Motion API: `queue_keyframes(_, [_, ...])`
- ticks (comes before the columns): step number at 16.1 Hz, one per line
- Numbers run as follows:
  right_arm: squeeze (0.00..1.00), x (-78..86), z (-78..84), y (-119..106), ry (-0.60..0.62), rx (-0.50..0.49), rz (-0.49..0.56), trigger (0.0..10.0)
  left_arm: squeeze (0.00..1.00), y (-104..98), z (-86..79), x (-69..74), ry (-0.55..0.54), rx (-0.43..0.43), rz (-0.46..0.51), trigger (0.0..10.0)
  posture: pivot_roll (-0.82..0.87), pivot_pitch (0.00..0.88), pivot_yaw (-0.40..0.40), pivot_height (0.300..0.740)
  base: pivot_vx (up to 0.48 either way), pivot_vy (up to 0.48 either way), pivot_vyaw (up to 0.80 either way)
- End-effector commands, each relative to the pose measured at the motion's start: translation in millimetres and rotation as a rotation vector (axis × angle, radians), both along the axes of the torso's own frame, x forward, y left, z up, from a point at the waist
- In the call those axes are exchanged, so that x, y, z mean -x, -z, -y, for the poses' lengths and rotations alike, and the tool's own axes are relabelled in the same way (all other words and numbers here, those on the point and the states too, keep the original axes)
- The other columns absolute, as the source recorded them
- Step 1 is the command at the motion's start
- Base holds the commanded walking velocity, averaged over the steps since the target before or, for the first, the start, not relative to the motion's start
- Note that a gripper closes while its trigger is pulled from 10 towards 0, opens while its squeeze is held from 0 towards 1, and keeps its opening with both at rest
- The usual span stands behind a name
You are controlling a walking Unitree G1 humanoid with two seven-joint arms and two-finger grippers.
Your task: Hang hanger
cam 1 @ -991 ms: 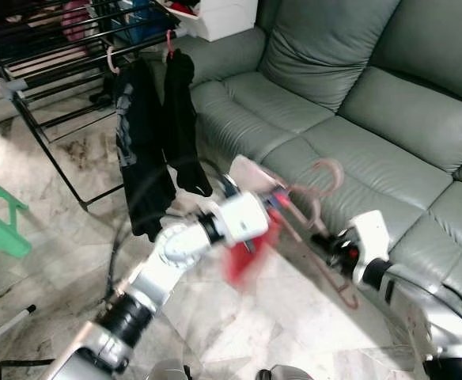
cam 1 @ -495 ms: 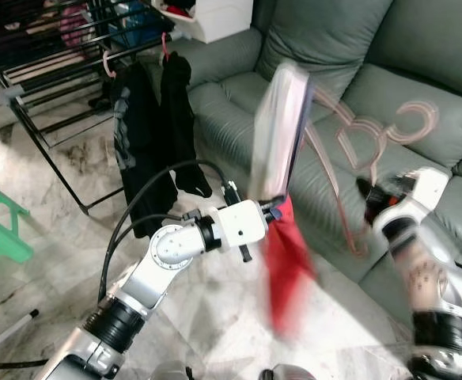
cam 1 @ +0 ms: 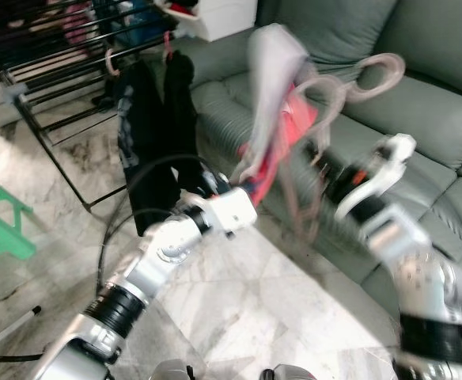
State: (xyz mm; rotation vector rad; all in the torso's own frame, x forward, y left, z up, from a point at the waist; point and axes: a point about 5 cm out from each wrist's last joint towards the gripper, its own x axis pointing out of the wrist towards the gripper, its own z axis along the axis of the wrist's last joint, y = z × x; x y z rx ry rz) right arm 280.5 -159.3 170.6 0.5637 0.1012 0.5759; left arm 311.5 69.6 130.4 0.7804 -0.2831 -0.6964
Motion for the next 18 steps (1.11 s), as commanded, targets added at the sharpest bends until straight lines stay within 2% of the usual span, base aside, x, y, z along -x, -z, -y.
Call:
queue_keyframes(1, [0.0, 9.5, -8.1, -2.0, -0.094, 0.07, 0.03, 10.0, 0.0, -7.5, -9.2, -8.8, -0.057, -0.015, 0.056, 10.0, -0.06, 0.022, 0.018, 0.74, 0.0, 0.0, 0.0])
queue_keyframes(2, [0.0, 12.2, -6.4, 3.4, -0.08, 0.117, 0.013, 10.0, 0.0, -9.6, -12.6, -11.6, -0.076, -0.015, 0.082, 10.0, -0.06, 0.022, 0.018, 0.74, 0.0, 0.0, 0.0])
queue_keyframes(3, [0.0, 2.6, 5.4, 8.3, 0.063, 0.125, -0.024, 10.0, 0.0, -15.1, -12.2, -11.5, -0.075, 0.021, 0.127, 10.0, -0.06, 0.022, 0.018, 0.74, 0.0, 0.0, 0.0])
queue_keyframes(5, [0.0, -10.6, 26.9, 17.2, 0.293, 0.154, -0.079, 10.0, 0.0, -19.5, -10.4, -13.3, -0.112, 0.039, 0.182, 10.0, -0.07, 0.017, 0.016, 0.74, 0.0, 0.0, 0.0])
queue_keyframes(6, [0.0, -11.5, 32.0, 21.1, 0.339, 0.173, -0.099, 10.0, 0.0, -20.4, -11.9, -15.3, -0.137, 0.043, 0.194, 10.0, -0.06, 0.017, 0.014, 0.74, 0.0, 0.0, 0.0])
queue_keyframes(7, [0.0, -6.0, 31.0, 31.6, 0.297, 0.238, -0.133, 10.0, 0.0, -20.8, -19.2, -20.1, -0.192, 0.028, 0.214, 10.0, -0.06, 0.016, 0.011, 0.74, 0.0, 0.0, 0.0])
queue_keyframes(8, [0.0, -4.2, 30.0, 33.6, 0.28, 0.251, -0.139, 10.0, 0.0, -21.0, -21.0, -21.1, -0.203, 0.026, 0.217, 10.0, -0.06, 0.016, 0.011, 0.74, 0.0, 0.0, 0.0])
queue_keyframes(9, [0.0, 4.0, 27.7, 45.2, 0.211, 0.343, -0.182, 10.0, 0.0, -22.4, -30.7, -25.5, -0.256, 0.021, 0.232, 10.0, -0.06, 0.016, 0.007, 0.74, 0.0, 0.0, 0.0])
queue_keyframes(11, [0.0, 16.2, 28.1, 61.7, 0.113, 0.444, -0.266, 10.0, 0.0, -26.7, -40.6, -31.5, -0.319, 0.028, 0.256, 10.0, -0.06, 0.014, 0.006, 0.74, 0.0, 0.0, 0.0])
queue_keyframes(14, [0.0, 26.6, 25.9, 67.3, 0.028, 0.449, -0.308, 10.0, 0.0, -29.1, -41.3, -34.8, -0.331, 0.015, 0.284, 10.0, -0.07, 0.014, 0.011, 0.74, 0.0, 0.0, 0.0])
queue_keyframes(17, [0.0, 36.4, 16.6, 71.1, -0.068, 0.416, -0.341, 10.0, 0.0, -32.8, -36.4, -34.1, -0.296, 0.039, 0.299, 10.0, -0.07, 0.017, 0.016, 0.74, 0.0, 0.0, 0.0])
queue_keyframes(18, [0.0, 42.3, 10.5, 73.8, -0.129, 0.396, -0.361, 10.0, 0.0, -34.8, -29.6, -31.0, -0.242, 0.06, 0.308, 10.0, -0.06, 0.018, 0.015, 0.74, 0.0, 0.0, 0.0])
